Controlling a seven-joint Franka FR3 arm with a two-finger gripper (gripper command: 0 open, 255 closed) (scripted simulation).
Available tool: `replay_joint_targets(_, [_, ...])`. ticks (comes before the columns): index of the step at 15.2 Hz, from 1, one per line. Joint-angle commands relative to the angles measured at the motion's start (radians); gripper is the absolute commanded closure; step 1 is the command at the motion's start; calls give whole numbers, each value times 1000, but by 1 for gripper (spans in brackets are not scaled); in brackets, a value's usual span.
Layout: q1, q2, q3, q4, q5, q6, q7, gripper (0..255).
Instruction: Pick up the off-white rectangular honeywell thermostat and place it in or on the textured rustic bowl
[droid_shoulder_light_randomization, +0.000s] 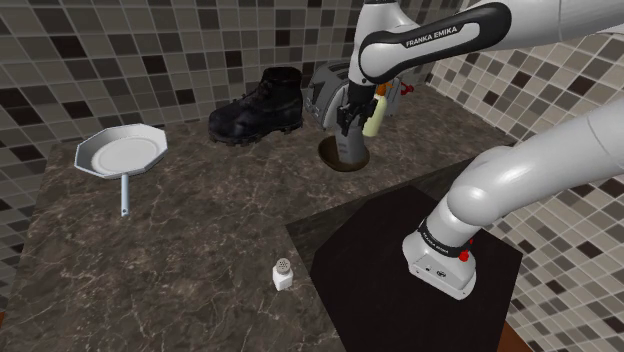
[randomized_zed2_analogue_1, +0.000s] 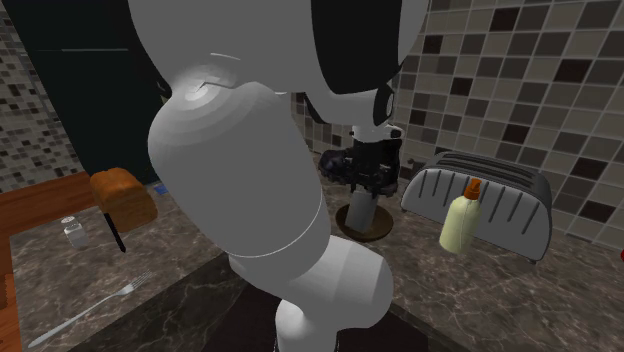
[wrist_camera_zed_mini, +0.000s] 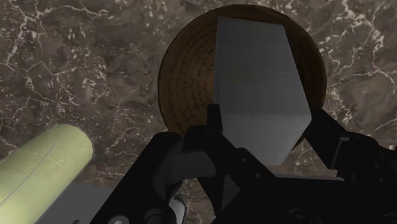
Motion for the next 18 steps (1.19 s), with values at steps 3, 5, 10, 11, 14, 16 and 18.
replay_joint_targets(3, [0,0,0,-1,0,1,0,255])
replay_joint_targets(5, [0,0,0,-1,0,1,0,0])
replay_joint_targets(10, [0,0,0,-1,0,1,0,0])
replay_joint_targets(11, [1,-14,0,24,1,-37,-1,0])
replay_joint_targets(14, [2,-43,2,97,3,-139,-1,0])
replay_joint_targets(16, [2,-43,2,97,3,-139,-1,0])
replay_joint_targets(18, [2,-43,2,97,3,-139,-1,0])
